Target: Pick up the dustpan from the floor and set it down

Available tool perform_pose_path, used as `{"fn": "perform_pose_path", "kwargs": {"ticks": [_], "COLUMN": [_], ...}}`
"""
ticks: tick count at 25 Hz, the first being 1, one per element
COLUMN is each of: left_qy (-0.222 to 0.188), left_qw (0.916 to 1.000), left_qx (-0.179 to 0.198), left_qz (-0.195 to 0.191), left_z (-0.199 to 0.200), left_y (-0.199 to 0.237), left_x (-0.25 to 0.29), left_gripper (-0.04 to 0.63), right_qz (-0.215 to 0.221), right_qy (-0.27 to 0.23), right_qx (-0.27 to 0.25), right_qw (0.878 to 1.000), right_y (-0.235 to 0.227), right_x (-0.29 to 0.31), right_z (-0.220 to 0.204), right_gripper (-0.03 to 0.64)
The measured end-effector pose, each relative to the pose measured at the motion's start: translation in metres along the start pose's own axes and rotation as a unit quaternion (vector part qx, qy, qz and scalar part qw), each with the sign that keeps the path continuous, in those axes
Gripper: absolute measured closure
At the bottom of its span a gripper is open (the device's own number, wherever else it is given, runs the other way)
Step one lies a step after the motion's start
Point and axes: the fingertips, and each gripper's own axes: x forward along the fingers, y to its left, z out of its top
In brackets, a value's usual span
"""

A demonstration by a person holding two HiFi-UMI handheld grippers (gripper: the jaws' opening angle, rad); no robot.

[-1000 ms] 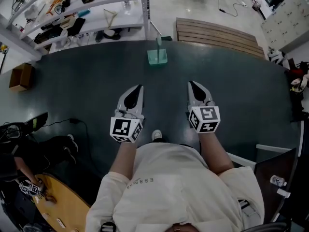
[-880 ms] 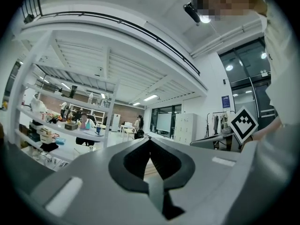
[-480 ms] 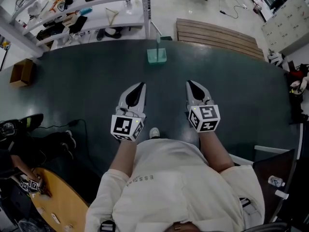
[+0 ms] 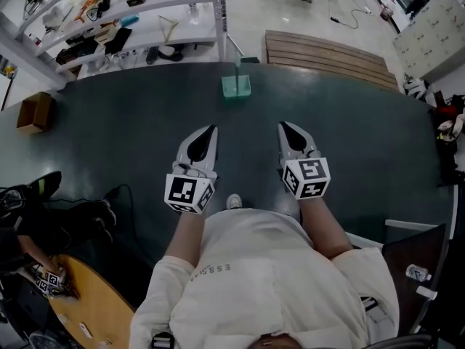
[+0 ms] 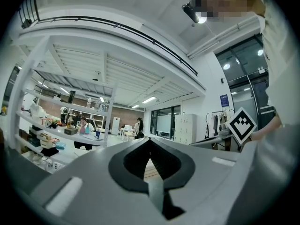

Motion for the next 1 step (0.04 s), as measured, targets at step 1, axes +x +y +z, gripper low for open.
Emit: {"fn": "perform_pose_path", "kwargs": {"ticks": [1], "left_qy": [-0.002], "left_qw": [1.0], "left_qx": [0.001], "left_qz": [-0.001], "left_z": [0.0008], "left_y": [-0.0003], "left_x": [0.0028], "left_gripper": [0.58], "right_qz": [0.0], "right_qy": [-0.002], "right_qx": [-0.002], "right_qw": [1.0], "right_y": [-0.0024], "right_x": [0.001], "right_z": [0.0016], "right_gripper": [0.627]}}
